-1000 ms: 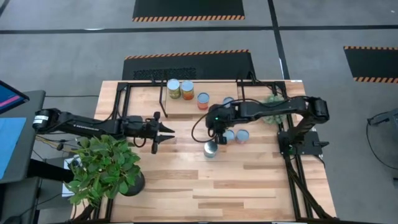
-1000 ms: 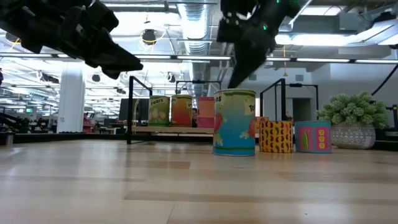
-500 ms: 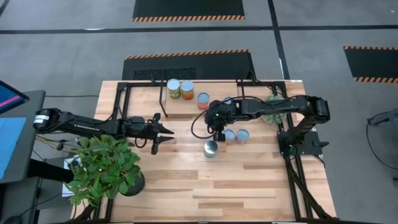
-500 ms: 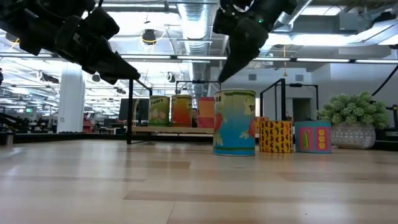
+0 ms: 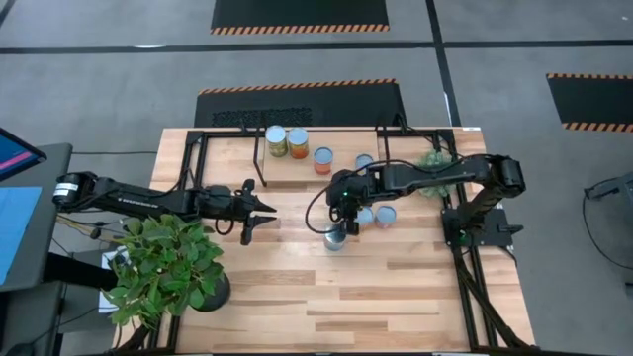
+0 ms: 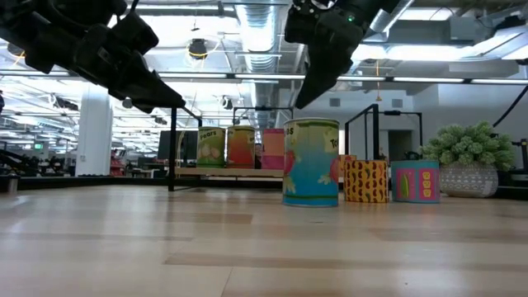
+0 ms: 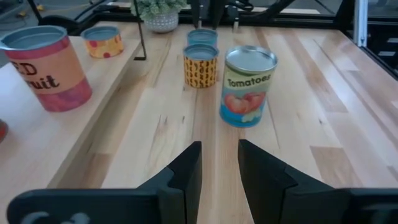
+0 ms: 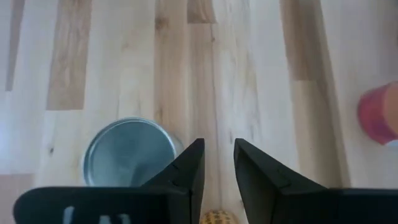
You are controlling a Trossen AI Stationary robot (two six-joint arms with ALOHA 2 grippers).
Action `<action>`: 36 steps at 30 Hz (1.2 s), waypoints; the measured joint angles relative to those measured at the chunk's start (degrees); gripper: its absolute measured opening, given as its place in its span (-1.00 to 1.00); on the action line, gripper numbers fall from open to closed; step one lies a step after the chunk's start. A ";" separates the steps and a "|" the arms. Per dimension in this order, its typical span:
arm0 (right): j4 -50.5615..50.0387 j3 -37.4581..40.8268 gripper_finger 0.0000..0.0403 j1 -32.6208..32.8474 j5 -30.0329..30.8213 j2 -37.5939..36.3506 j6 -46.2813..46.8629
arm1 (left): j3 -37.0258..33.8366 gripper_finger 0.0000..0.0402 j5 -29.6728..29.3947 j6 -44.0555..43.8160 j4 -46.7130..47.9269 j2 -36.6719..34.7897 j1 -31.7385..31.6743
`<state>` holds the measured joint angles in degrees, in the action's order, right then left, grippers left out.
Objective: Pick and place cans onto a shelf
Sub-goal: Put the canned tomatoes on the shelf
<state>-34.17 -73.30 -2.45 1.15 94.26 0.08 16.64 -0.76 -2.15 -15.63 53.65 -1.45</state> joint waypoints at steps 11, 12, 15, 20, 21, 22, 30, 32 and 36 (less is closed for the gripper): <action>-0.03 0.05 -0.44 1.49 -2.10 5.02 0.54 | 0.00 -0.53 -0.10 -0.52 1.32 0.00 0.00; 0.02 0.04 -0.44 1.56 -2.30 5.35 0.54 | 0.00 -0.53 -0.10 -0.52 1.32 0.00 0.01; -0.24 0.07 -0.44 1.72 -2.32 5.53 0.51 | 0.00 -0.53 -0.10 -0.52 1.32 0.00 0.02; 0.16 0.07 -0.44 1.57 -2.32 4.59 0.50 | 0.00 -0.53 -0.10 -0.50 1.32 0.00 0.02; 0.63 -0.04 -0.44 1.57 -2.32 4.48 0.51 | 0.00 -0.53 -0.10 -0.51 1.33 0.00 0.01; 0.50 -0.07 -0.44 1.57 -2.36 4.34 0.74 | 0.00 -0.53 -0.11 -0.51 1.34 0.00 0.00; -2.00 0.02 -0.44 2.70 -4.11 3.98 2.83 | 0.00 -0.53 -0.59 -0.50 2.22 0.00 0.02; -2.29 0.02 -0.44 3.00 -4.18 3.98 3.17 | 0.00 -0.53 -1.32 -0.50 2.28 0.00 0.00; -2.23 0.02 -0.44 3.25 -4.13 3.98 3.27 | 0.00 -0.53 -1.90 -0.55 2.57 0.00 0.00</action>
<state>-36.41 -73.28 0.80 -2.98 98.24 3.35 16.64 -2.66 -2.70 -13.06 53.65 -1.45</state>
